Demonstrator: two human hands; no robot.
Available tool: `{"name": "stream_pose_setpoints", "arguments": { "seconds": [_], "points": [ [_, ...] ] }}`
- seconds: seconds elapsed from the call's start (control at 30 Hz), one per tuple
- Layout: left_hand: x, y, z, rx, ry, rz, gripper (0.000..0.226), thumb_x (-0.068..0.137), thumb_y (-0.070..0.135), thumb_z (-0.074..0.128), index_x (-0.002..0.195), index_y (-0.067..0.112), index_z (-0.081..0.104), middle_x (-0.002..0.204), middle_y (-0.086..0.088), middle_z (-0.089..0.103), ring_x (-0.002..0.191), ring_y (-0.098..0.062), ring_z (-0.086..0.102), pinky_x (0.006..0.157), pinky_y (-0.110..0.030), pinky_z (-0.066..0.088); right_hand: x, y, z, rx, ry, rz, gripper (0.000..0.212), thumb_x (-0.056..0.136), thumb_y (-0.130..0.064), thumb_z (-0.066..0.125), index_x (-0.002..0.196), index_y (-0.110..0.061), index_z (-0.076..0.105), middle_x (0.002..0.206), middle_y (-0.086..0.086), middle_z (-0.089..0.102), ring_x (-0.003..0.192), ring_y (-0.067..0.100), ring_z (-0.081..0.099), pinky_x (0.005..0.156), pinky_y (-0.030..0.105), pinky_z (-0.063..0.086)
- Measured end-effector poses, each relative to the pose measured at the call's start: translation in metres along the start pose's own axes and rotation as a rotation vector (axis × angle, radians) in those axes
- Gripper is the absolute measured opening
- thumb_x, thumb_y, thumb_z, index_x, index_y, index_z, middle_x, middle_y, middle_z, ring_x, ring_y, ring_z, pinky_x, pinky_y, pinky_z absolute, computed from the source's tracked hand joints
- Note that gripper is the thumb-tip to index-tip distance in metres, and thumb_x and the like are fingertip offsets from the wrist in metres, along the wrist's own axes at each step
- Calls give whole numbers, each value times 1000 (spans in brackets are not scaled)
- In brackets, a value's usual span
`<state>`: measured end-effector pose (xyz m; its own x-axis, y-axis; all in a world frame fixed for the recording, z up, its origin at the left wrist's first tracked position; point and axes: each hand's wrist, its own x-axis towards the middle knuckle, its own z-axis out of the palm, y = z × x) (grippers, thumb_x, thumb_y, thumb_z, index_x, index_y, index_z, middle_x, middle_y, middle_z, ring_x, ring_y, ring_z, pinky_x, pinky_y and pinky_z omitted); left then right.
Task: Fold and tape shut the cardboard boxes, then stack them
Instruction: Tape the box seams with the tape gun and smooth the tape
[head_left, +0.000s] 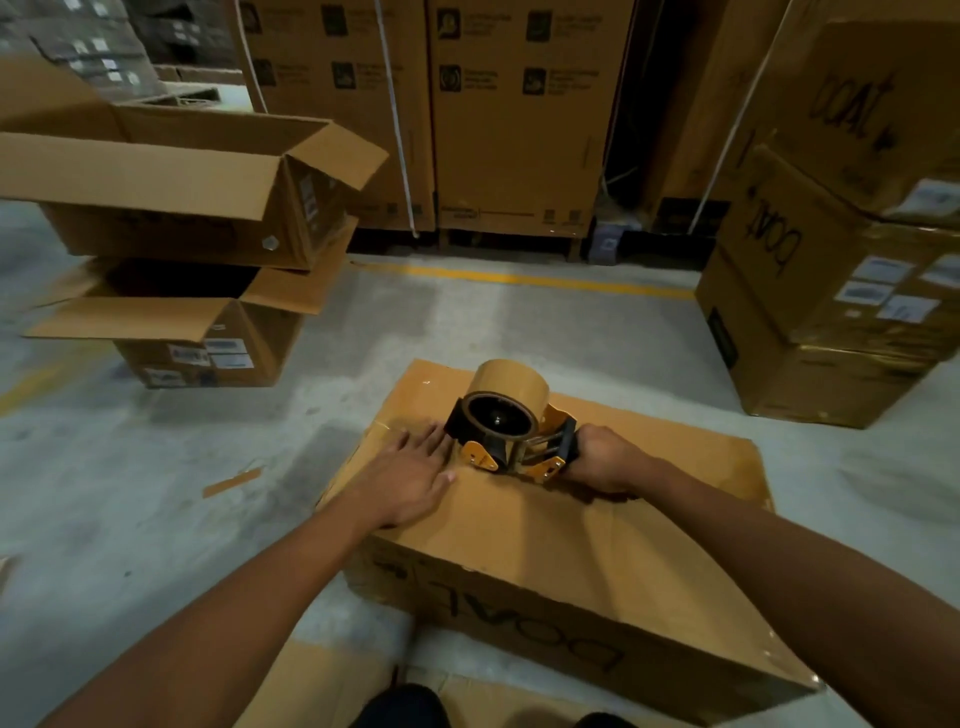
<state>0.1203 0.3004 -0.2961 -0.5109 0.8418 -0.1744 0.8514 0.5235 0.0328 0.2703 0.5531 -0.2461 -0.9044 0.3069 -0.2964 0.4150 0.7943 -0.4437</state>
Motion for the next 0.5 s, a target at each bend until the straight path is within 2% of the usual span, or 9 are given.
{"name": "stream_pose_setpoints", "arguments": {
  "seconds": [0.2,0.3,0.37,0.5],
  "points": [
    [5,18,5,-1,20,66,66,104,53,11,159,18,14,165,-9,16,154,-21,6,125,-41,1,-2,-5,2,1,29,2,21,86,-42,72,95,-23,67,92,0,68,85,19,64,80,38,57],
    [3,16,3,-4,23,75,86,91,68,-6,158,20,17,164,-7,19,153,-20,9,125,-42,3,-7,-9,2,-45,30,-8,25,85,-41,73,100,-22,69,94,1,69,84,19,64,79,36,57],
    [2,13,1,-22,4,78,94,82,71,-12,159,23,15,166,-3,14,154,-17,5,125,-41,3,-12,-5,0,-63,19,25,28,83,-42,74,101,-21,71,92,0,70,82,18,65,76,35,58],
    [4,16,2,-20,-5,59,82,90,68,-4,159,23,-1,166,4,-5,153,-14,-4,122,-41,1,-36,22,-21,-112,9,98,25,86,-39,72,99,-18,71,91,2,69,85,19,66,78,36,59]
  ]
}}
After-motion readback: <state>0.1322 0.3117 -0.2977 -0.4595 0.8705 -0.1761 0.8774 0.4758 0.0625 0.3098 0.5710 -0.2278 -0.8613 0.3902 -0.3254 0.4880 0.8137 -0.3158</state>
